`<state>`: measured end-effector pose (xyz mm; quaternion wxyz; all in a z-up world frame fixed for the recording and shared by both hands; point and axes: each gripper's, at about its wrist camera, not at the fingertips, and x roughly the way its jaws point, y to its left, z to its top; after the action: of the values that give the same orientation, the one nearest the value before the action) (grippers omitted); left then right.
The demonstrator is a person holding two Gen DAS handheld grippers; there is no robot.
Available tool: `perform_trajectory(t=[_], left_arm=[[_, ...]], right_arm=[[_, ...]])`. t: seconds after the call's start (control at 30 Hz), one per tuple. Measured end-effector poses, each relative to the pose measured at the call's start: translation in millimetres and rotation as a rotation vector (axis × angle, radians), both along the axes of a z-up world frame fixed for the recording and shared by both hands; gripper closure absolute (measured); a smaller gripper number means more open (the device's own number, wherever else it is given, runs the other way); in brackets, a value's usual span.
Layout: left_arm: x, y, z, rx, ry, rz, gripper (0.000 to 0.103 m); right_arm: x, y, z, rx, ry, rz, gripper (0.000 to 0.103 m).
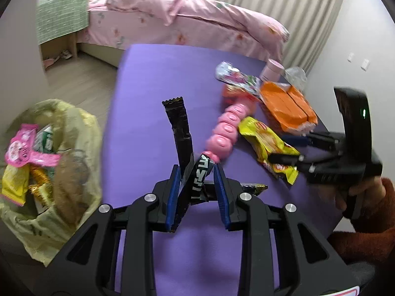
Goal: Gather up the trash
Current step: 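Grasp the black wrapper with the left tool while the right grasps the yellow Nabati wrapper, then carry both wrappers to the trash bag and open the left tool over it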
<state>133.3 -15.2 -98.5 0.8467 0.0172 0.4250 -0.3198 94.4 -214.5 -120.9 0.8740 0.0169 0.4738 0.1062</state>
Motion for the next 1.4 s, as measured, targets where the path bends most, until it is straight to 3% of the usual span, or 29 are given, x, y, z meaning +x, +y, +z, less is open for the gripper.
perform_trajectory(t=[0.1,0.2,0.33,0.67,0.9,1.17,1.4], left_arm=[[4,11,1,-0.011,0.001,0.035,0.076],[4,20,4,-0.018,-0.003,0.056,0.076],[3,31,11,-0.041,-0.023,0.077,0.076],[-1,73,58,-0.087,-0.16,0.167,0.076],[6,136,92,-0.106,-0.251,0.335,0.076],[12,192,94,-0.097,-0.279,0.492,0.076],[29,212,52,-0.106,-0.189,0.567,0.076]], right_arm=[[-4,10,-1,-0.076,-0.035,0.007,0.063],[-10,4,6,-0.051,-0.052,0.006,0.078],[-21,0,28,-0.031,-0.094,0.015,0.084],[-18,29,110,0.023,-0.28,0.114,0.084],[4,71,156,0.048,-0.381,0.195,0.084],[33,106,165,0.068,-0.396,0.224,0.084],[42,119,152,0.051,-0.364,0.242,0.084]])
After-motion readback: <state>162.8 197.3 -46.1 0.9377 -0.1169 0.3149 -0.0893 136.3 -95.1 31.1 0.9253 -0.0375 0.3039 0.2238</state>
